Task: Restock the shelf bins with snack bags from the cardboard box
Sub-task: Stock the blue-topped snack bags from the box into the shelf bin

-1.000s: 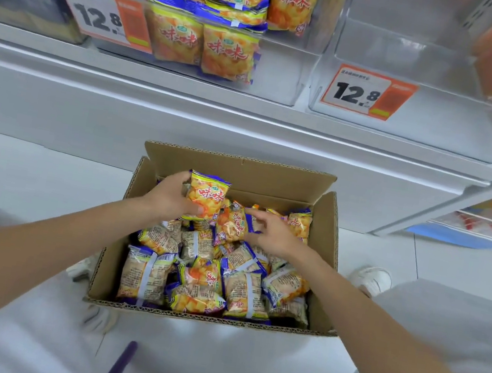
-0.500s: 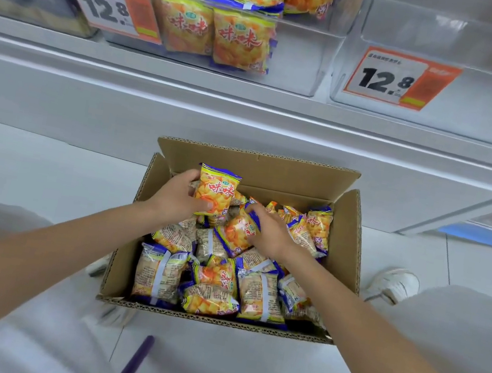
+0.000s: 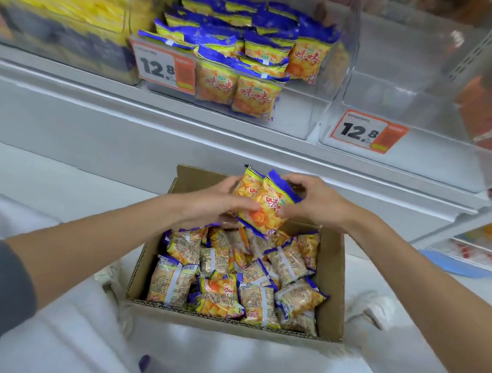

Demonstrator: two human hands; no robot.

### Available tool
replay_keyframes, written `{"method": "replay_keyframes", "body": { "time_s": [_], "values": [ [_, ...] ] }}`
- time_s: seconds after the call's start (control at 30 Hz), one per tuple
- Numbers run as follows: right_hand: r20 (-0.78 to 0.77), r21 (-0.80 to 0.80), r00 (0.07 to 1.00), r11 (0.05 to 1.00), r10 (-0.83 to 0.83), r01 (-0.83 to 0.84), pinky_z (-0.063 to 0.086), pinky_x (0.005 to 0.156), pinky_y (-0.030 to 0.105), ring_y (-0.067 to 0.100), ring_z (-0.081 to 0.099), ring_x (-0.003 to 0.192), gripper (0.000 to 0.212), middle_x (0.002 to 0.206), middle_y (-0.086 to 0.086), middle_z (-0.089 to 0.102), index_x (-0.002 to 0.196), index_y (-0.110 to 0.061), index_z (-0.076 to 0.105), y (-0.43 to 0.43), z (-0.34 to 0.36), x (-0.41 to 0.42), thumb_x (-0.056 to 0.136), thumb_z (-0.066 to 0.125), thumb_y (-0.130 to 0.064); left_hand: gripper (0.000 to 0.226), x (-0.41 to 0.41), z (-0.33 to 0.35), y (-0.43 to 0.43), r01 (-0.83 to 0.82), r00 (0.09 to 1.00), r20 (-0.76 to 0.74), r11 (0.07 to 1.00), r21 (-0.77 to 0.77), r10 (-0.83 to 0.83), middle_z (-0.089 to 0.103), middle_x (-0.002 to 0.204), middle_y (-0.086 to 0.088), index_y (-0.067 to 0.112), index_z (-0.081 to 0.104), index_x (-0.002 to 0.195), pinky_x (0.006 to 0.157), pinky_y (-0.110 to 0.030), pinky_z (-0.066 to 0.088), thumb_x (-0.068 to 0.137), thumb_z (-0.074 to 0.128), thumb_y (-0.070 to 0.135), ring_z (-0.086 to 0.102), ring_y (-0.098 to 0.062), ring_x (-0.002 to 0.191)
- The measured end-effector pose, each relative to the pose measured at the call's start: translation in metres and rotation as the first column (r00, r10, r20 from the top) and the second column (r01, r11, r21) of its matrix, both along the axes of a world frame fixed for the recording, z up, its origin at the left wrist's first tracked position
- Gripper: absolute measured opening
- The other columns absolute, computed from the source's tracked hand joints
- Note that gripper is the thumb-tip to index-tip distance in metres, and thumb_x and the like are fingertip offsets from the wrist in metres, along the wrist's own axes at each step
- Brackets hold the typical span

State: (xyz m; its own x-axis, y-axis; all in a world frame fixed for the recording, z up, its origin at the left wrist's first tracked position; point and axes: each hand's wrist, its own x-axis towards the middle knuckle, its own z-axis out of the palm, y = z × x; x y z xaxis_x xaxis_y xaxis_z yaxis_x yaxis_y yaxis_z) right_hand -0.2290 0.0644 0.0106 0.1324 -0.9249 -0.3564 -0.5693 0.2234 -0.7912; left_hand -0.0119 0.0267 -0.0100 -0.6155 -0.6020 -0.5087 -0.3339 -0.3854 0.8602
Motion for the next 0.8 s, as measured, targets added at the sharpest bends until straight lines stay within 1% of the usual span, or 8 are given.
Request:
{"method": "replay_keyframes", "body": {
  "time_s": [0.17, 0.23, 0.3, 0.37, 0.47, 0.57, 0.7, 0.8],
  "values": [
    [-0.242, -0.168, 0.963, 0.972, 0.121, -0.165, 0.04, 0.089, 0.008, 0.009, 0.044, 0.122, 0.08, 0.14, -0.002, 0.04, 0.146, -0.023, 0.035, -0.004, 0.051, 0.023, 0.079, 0.078, -0.014, 0.088, 0.001, 0.028, -0.005, -0.067, 0.998, 0.001, 0.972, -0.225, 0.069, 0.06, 0.121, 0.004, 0.022, 0.027, 0.146, 0.091, -0.035, 0.055, 0.076, 0.081, 0.021, 0.064, -0.014, 0.106],
    [-0.265, -0.149, 0.949, 0.965, 0.169, -0.214, 0.037, 0.095, 0.009, 0.006, 0.034, 0.13, 0.103, 0.15, -0.007, 0.023, 0.153, -0.032, 0.015, -0.006, 0.071, 0.026, 0.076, 0.081, -0.017, 0.086, 0.0, 0.042, -0.009, -0.052, 0.997, -0.063, 0.961, -0.271, 0.036, 0.059, 0.127, -0.003, 0.019, 0.029, 0.147, 0.082, -0.026, 0.057, 0.078, 0.079, 0.013, 0.065, -0.01, 0.102],
    [-0.185, -0.128, 0.966, 0.97, 0.182, -0.207, 0.046, 0.093, 0.016, 0.004, 0.045, 0.123, 0.117, 0.147, -0.008, 0.03, 0.153, -0.036, 0.004, -0.009, 0.093, 0.026, 0.072, 0.085, -0.016, 0.085, -0.001, 0.061, -0.016, 0.009, 0.997, -0.073, 0.936, -0.351, -0.037, 0.054, 0.131, -0.003, 0.021, 0.029, 0.147, 0.075, -0.017, 0.055, 0.079, 0.077, 0.009, 0.062, -0.005, 0.102],
    [-0.186, -0.162, 0.97, 0.969, 0.155, -0.186, 0.053, 0.088, 0.022, 0.006, 0.057, 0.113, 0.112, 0.136, -0.007, 0.046, 0.152, -0.032, 0.016, -0.016, 0.112, 0.024, 0.067, 0.088, -0.016, 0.089, -0.003, 0.085, -0.029, 0.087, 0.992, -0.038, 0.891, -0.446, -0.117, 0.048, 0.135, 0.001, 0.026, 0.025, 0.148, 0.075, -0.015, 0.053, 0.079, 0.078, 0.01, 0.057, 0.001, 0.105],
    [-0.279, -0.278, 0.956, 0.945, 0.09, -0.17, 0.051, 0.082, 0.021, 0.005, 0.061, 0.101, 0.079, 0.115, -0.008, 0.061, 0.131, -0.022, 0.048, -0.03, 0.136, 0.02, 0.063, 0.09, -0.02, 0.107, -0.006, 0.123, -0.051, 0.146, 0.988, 0.044, 0.814, -0.563, -0.147, 0.039, 0.132, 0.008, 0.036, 0.012, 0.15, 0.08, -0.017, 0.052, 0.073, 0.084, 0.019, 0.053, 0.002, 0.107],
    [-0.368, -0.466, 0.927, 0.878, -0.078, -0.111, 0.046, 0.084, 0.022, 0.012, 0.059, 0.102, 0.076, 0.116, -0.003, 0.059, 0.127, -0.019, 0.053, -0.05, 0.161, 0.006, 0.061, 0.089, -0.022, 0.116, -0.004, 0.149, -0.083, 0.15, 0.989, 0.117, 0.694, -0.704, -0.095, 0.033, 0.144, 0.006, 0.037, 0.011, 0.152, 0.098, -0.024, 0.041, 0.066, 0.089, 0.027, 0.039, -0.007, 0.13],
    [-0.426, -0.563, 0.883, 0.822, -0.198, -0.088, 0.041, 0.093, 0.027, 0.016, 0.052, 0.108, 0.073, 0.116, 0.004, 0.056, 0.127, -0.016, 0.052, -0.087, 0.185, -0.016, 0.064, 0.087, -0.02, 0.074, -0.002, 0.158, -0.141, 0.206, 0.96, 0.273, 0.504, -0.839, 0.062, 0.033, 0.154, 0.004, 0.027, 0.036, 0.148, 0.099, -0.023, 0.034, 0.084, 0.073, 0.018, 0.034, -0.015, 0.139],
    [-0.51, -0.524, 0.831, 0.846, -0.223, -0.094, 0.046, 0.083, 0.03, 0.02, 0.055, 0.096, 0.057, 0.104, 0.006, 0.058, 0.115, -0.01, 0.058, -0.117, 0.182, -0.018, 0.064, 0.084, -0.017, 0.059, -0.025, 0.149, -0.174, 0.354, 0.899, 0.43, 0.434, -0.828, 0.087, 0.025, 0.159, -0.003, 0.025, 0.034, 0.15, 0.116, -0.035, 0.023, 0.097, 0.055, 0.036, 0.021, -0.021, 0.147]
  ]
}}
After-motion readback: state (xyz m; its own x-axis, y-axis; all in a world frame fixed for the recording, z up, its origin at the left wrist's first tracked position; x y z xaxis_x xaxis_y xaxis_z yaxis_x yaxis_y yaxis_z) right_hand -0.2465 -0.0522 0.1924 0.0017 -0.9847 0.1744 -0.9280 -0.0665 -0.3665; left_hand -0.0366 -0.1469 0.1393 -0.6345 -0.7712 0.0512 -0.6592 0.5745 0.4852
